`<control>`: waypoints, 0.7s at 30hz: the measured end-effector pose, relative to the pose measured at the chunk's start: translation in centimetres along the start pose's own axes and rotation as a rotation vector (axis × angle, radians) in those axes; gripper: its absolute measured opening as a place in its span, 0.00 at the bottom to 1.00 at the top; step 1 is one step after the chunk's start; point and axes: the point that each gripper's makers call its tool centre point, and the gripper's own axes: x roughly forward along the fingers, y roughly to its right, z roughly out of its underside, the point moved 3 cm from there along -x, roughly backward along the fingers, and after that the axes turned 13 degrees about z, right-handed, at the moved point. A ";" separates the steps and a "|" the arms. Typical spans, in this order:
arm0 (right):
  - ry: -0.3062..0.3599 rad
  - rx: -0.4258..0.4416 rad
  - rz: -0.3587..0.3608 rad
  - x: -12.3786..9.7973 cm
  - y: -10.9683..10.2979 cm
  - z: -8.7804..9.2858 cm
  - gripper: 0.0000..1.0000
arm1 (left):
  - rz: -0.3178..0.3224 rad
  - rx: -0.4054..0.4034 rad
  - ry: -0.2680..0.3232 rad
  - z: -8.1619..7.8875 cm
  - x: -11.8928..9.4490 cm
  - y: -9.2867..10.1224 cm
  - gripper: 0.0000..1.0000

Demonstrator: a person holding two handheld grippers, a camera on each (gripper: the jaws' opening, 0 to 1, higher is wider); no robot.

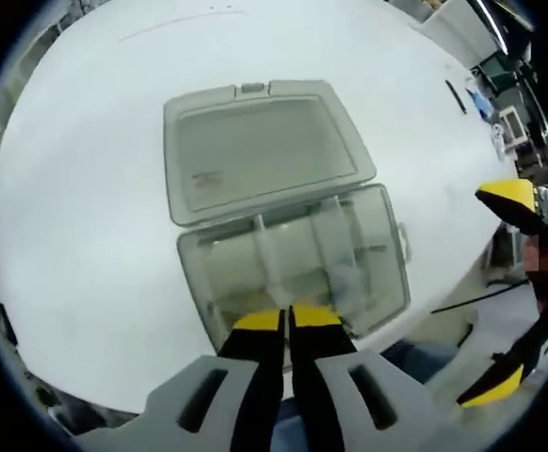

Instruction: Insert the divider into the dual guide fixture by aligning both edges with the guide slots and pushing it downward to the bottom, including one-sided entry, uneven engagement, binding, and posture correction.

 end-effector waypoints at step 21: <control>0.000 0.001 0.007 -0.3 -0.2 0.1 0.70 | -0.024 0.010 -0.021 0.4 0.2 -0.1 0.00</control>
